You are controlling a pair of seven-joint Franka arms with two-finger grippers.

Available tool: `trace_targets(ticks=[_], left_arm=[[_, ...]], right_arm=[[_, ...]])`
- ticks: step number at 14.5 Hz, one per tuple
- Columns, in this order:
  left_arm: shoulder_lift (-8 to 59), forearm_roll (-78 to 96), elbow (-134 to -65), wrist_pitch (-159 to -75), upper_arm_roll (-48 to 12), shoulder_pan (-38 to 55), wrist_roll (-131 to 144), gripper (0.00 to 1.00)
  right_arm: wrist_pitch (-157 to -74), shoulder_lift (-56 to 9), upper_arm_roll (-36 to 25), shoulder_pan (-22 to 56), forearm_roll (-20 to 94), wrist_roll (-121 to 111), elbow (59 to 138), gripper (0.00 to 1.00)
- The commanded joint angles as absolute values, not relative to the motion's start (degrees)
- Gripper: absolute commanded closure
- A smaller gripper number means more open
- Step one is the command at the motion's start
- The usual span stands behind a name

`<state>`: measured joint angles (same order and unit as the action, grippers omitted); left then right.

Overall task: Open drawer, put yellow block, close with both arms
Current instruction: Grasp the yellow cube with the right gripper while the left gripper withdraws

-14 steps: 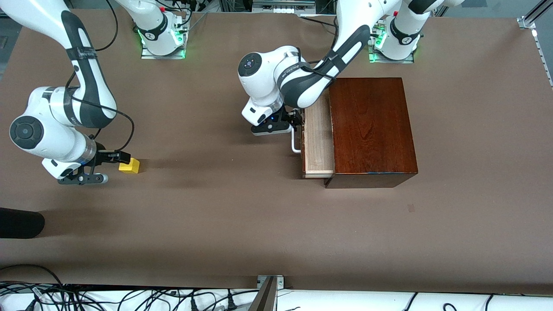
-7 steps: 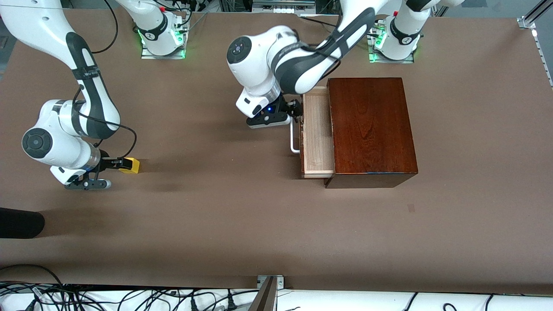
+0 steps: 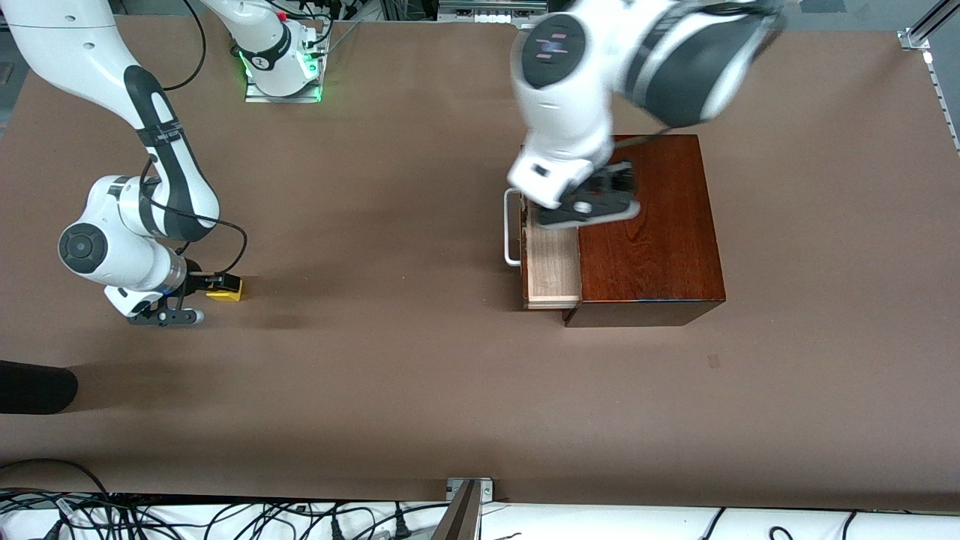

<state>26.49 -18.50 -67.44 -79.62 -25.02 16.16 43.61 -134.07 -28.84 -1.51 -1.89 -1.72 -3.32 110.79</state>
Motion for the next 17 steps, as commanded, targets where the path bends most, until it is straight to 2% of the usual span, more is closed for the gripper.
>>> trace_targets(ticks=[1,4,6,9,11,12,14,17], left_arm=[[22.6,-14.4,-68.6,-78.6,-25.7,7.9,33.4,0.00],[21.4,-12.0,-68.6,-74.4,-25.8,3.0,27.4,0.00],[21.0,-12.1,-68.3,-71.6,-25.1,3.0,25.2,0.00],[18.7,-11.9,-67.7,-71.1,-20.3,2.9,15.4,0.00],[17.3,-11.1,-68.7,-71.5,-15.6,3.0,6.5,0.00],[16.8,-8.6,-69.2,-71.5,-12.7,3.2,3.9,0.00],[13.9,-1.5,-73.5,-74.7,-6.4,3.4,2.7,0.00],[5.2,1.8,-88.8,-86.5,-3.3,2.7,-0.3,0.00]], right_arm=[[-138.0,-28.0,-1.0,-2.9,-0.5,-4.7,114.2,0.00],[-139.8,-28.6,-1.0,-3.0,-0.5,-4.7,115.0,0.03],[-139.8,-28.6,-1.0,-3.0,-0.5,-4.7,114.9,0.17],[-139.7,-28.7,-0.9,-3.4,-0.6,-4.7,114.5,0.62],[-139.4,-28.7,-0.9,-3.4,-0.5,-4.7,114.4,0.97],[-139.1,-28.4,-0.8,-3.3,-0.5,-4.9,114.3,1.00],[-135.2,-26.0,-0.2,-3.3,-0.7,-5.0,112.9,1.00],[-125.0,-22.1,4.5,-3.0,-0.8,-5.0,107.5,1.00]])
